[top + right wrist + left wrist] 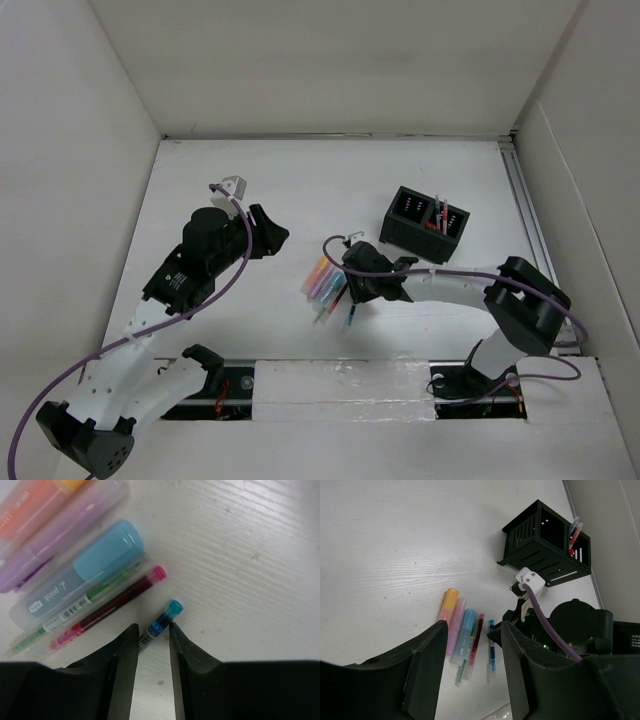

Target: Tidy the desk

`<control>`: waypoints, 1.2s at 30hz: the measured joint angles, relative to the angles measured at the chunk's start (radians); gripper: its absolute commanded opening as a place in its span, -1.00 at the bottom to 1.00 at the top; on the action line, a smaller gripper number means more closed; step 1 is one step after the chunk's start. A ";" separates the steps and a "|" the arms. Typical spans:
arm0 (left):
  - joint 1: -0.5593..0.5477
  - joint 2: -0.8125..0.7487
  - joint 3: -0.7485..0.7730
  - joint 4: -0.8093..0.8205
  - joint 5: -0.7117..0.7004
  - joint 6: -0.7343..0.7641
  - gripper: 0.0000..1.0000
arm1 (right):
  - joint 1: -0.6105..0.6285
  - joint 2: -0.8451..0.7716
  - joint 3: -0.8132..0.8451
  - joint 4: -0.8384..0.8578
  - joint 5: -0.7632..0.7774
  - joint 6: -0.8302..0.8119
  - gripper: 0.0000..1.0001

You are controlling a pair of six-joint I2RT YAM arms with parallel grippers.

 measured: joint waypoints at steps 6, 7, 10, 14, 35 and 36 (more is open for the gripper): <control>0.000 0.002 0.000 0.001 0.000 0.000 -0.14 | -0.009 -0.040 -0.036 -0.031 0.026 -0.013 -0.65; 0.000 0.003 0.000 0.002 0.000 0.000 -0.14 | -0.011 -0.040 -0.036 -0.030 0.025 -0.016 -0.65; 0.000 0.003 0.000 0.004 0.002 -0.001 -0.14 | -0.041 -0.039 -0.043 -0.010 0.001 -0.043 -1.00; 0.000 0.004 0.000 0.009 0.004 -0.001 -0.14 | -0.088 -0.060 -0.051 -0.003 -0.013 -0.109 -1.00; 0.000 0.076 0.000 0.053 0.042 -0.030 -0.14 | -0.835 -0.396 0.040 0.517 -0.396 -0.653 -1.00; 0.000 0.076 0.000 0.053 0.042 -0.031 -0.14 | -0.851 -0.377 0.035 0.540 -0.431 -0.653 -1.00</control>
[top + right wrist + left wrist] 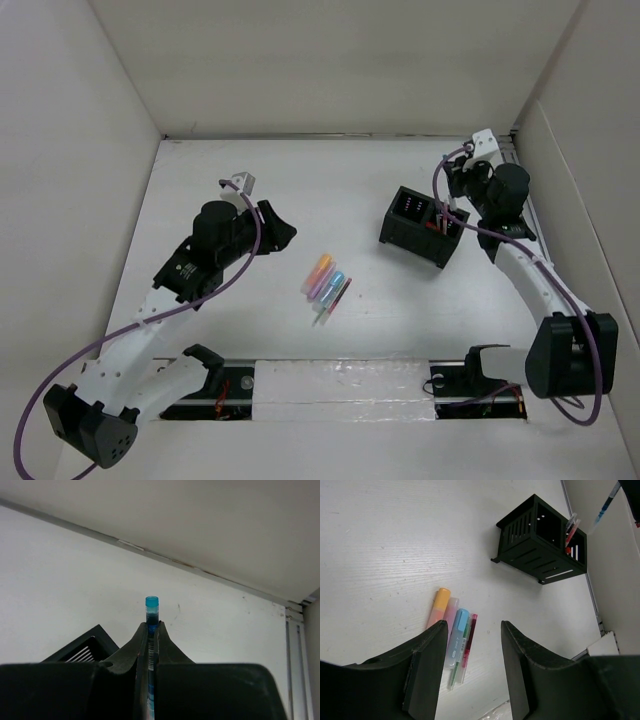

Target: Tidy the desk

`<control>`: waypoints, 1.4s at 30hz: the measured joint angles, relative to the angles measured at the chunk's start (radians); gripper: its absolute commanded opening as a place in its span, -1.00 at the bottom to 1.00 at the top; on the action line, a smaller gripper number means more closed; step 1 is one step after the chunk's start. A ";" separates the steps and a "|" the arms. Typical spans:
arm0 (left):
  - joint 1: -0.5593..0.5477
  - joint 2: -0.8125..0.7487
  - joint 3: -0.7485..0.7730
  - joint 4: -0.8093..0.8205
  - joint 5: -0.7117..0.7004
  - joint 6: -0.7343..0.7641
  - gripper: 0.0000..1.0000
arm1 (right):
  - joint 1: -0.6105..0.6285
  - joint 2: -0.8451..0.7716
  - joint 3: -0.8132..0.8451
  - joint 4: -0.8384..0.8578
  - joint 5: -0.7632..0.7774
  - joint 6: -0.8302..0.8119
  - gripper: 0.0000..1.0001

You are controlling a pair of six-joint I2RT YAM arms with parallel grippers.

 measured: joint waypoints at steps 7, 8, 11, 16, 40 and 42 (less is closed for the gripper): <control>0.000 -0.004 0.000 0.000 -0.001 -0.010 -0.14 | -0.039 0.021 -0.098 0.113 -0.126 0.006 -0.96; 0.000 -0.005 0.000 0.000 -0.001 -0.011 -0.14 | -0.039 0.004 -0.124 0.122 -0.126 0.007 -0.87; 0.000 -0.011 0.000 0.000 -0.002 -0.015 -0.14 | -0.046 -0.031 -0.189 0.137 -0.129 0.013 -0.28; 0.000 -0.014 0.000 -0.001 -0.006 -0.015 -0.14 | -0.054 -0.073 -0.226 0.129 -0.135 0.025 0.14; 0.000 -0.078 0.002 -0.069 -0.046 0.024 -0.17 | 0.776 0.117 -0.233 -0.335 0.270 0.445 -0.05; 0.000 -0.088 0.002 -0.074 -0.046 0.025 -0.16 | 0.797 0.182 -0.197 -0.343 0.284 0.480 -0.05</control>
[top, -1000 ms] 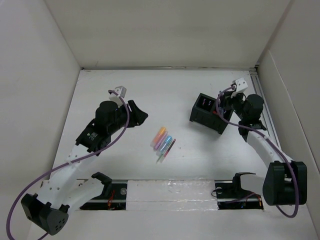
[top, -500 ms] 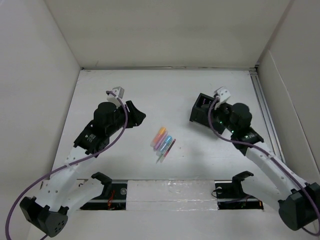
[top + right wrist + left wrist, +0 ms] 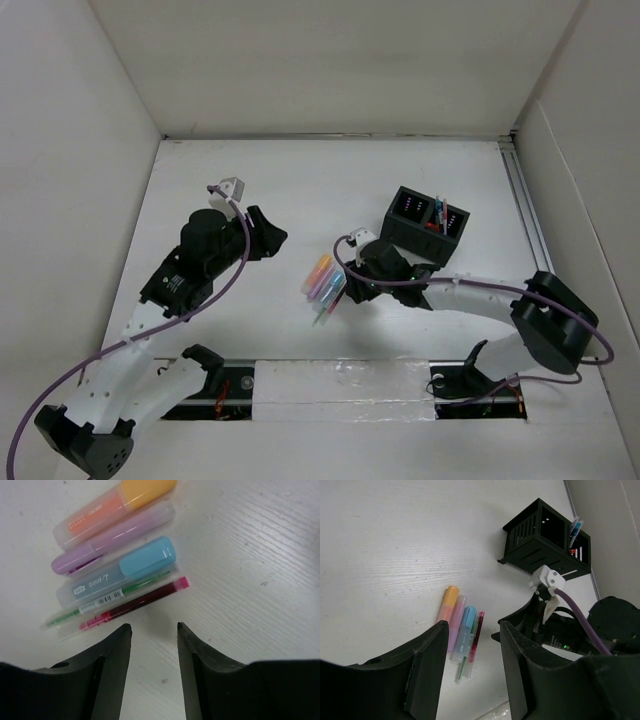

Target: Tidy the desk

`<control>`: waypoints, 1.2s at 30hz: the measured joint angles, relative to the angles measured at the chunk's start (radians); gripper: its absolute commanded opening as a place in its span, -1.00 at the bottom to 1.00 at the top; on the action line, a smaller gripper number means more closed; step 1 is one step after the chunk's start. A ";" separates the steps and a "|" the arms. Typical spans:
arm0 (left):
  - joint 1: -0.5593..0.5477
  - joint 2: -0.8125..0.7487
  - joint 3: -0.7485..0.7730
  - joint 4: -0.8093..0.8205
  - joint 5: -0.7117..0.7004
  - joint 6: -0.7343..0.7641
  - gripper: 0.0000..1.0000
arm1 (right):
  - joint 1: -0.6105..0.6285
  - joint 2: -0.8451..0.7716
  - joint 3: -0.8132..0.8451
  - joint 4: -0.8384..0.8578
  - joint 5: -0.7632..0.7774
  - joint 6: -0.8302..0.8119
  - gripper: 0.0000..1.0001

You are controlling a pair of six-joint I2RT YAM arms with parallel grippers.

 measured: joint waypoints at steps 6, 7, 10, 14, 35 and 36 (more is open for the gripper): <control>0.000 -0.026 0.000 -0.004 0.005 0.002 -0.17 | 0.008 0.080 0.056 -0.002 0.042 0.111 -0.04; 0.000 -0.029 0.000 -0.004 0.005 0.002 -0.17 | 0.008 0.086 0.061 -0.006 0.053 0.127 -0.04; 0.000 -0.037 0.000 -0.005 0.008 0.002 -0.17 | 0.008 0.107 0.076 -0.024 0.076 0.165 -0.06; 0.000 -0.040 0.000 -0.006 0.009 0.002 -0.17 | 0.008 0.151 0.095 -0.028 0.090 0.203 -0.11; 0.000 -0.056 -0.035 -0.010 0.019 0.001 -0.17 | 0.011 0.150 0.107 0.026 0.100 0.241 -0.20; 0.000 -0.056 -0.035 -0.010 0.019 0.001 -0.17 | 0.014 0.138 0.108 0.026 0.106 0.237 -0.20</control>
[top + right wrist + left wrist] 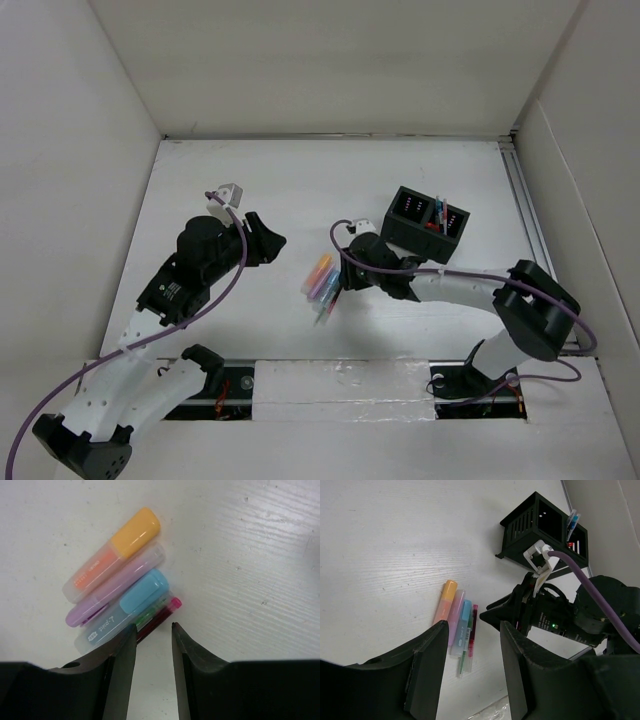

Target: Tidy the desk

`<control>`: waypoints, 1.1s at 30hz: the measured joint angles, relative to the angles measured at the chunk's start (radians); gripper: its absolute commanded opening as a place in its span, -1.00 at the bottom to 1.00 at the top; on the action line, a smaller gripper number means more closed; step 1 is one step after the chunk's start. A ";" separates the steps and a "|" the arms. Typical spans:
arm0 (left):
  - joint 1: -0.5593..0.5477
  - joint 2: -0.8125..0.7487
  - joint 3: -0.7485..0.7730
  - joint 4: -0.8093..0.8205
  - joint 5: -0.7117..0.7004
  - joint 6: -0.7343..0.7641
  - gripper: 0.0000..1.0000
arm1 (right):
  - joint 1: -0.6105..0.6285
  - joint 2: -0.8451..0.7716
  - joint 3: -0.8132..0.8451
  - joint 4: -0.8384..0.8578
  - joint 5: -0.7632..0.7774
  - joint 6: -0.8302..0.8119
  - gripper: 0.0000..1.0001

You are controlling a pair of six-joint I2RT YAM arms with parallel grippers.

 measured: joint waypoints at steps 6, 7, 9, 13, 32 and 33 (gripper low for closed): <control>0.000 0.000 0.000 0.001 0.000 0.000 -0.17 | 0.008 0.016 0.048 -0.025 0.014 -0.019 -0.18; 0.000 0.000 0.000 0.000 0.000 0.000 -0.17 | 0.008 0.026 0.050 -0.025 0.014 -0.020 -0.18; 0.000 0.000 0.000 0.000 -0.001 0.000 -0.17 | 0.008 0.048 0.051 -0.031 0.013 -0.020 -0.18; 0.000 0.000 0.000 0.000 -0.001 0.000 -0.17 | 0.008 0.097 0.051 -0.045 0.009 -0.024 -0.20; 0.000 0.000 0.000 0.001 -0.008 0.000 -0.16 | 0.026 0.096 0.089 -0.207 0.087 -0.033 -0.32; 0.000 0.001 0.000 0.001 -0.008 0.000 -0.16 | 0.026 0.094 0.087 -0.212 0.090 -0.037 -0.28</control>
